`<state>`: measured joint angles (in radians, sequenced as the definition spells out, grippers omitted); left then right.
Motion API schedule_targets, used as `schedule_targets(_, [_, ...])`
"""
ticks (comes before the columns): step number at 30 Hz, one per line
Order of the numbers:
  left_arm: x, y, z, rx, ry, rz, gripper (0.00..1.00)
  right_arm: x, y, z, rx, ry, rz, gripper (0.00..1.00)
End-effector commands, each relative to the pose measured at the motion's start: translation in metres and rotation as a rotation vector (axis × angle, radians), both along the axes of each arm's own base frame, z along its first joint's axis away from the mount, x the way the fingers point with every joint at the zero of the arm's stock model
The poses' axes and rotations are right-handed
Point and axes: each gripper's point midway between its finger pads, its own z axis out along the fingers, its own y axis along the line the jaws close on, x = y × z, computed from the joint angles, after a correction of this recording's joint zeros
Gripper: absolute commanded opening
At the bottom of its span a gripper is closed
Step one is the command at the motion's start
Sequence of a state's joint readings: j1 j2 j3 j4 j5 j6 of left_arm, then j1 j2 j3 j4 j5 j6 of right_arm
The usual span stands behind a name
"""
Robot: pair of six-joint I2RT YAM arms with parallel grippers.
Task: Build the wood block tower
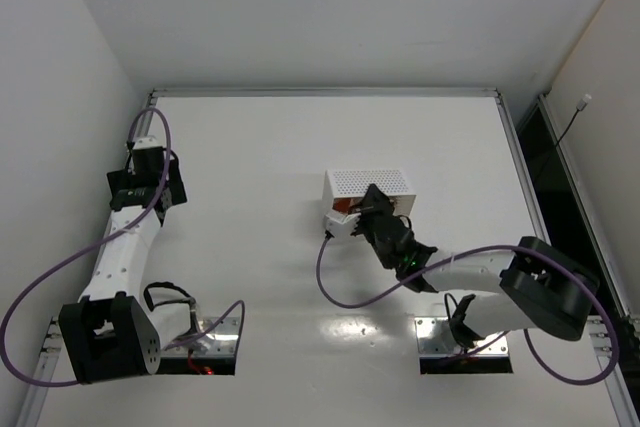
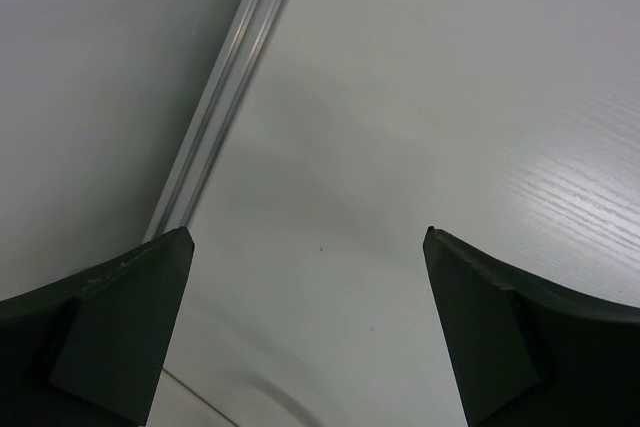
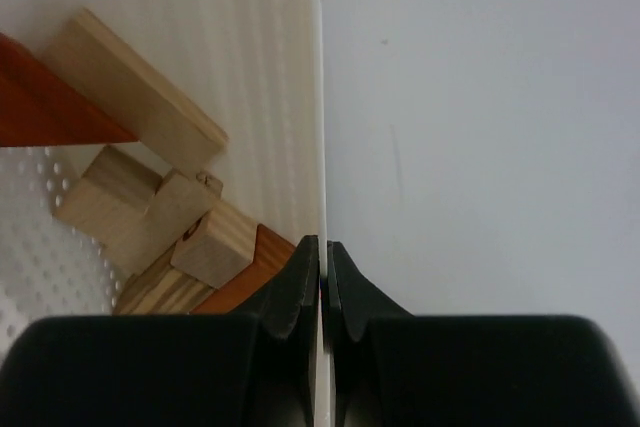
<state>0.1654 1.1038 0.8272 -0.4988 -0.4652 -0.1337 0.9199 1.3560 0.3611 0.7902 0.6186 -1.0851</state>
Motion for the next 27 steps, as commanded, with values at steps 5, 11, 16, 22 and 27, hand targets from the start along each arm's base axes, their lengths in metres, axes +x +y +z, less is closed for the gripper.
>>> schedule_targets(5, [-0.001,0.009,0.014,0.027,-0.062,0.041,1.0,-0.031,0.0,0.114,0.234,-0.451,0.157,0.0])
schedule_targets(11, [0.0,0.011,0.016,0.028,-0.071,0.05,1.0,-0.058,0.015,0.117,0.225,-0.53,0.316,0.0])
schedule_targets(16, [0.001,0.012,0.01,0.025,-0.051,0.05,1.0,-0.071,0.045,0.107,0.21,-0.539,0.418,0.0])
schedule_targets(22, [-0.001,0.011,0.007,0.024,-0.042,0.05,1.0,-0.06,0.088,0.114,0.263,-0.563,0.328,0.0])
schedule_targets(27, [-0.001,0.012,0.007,0.029,-0.037,0.044,1.0,-0.032,0.104,0.126,0.34,-0.567,0.2,0.0])
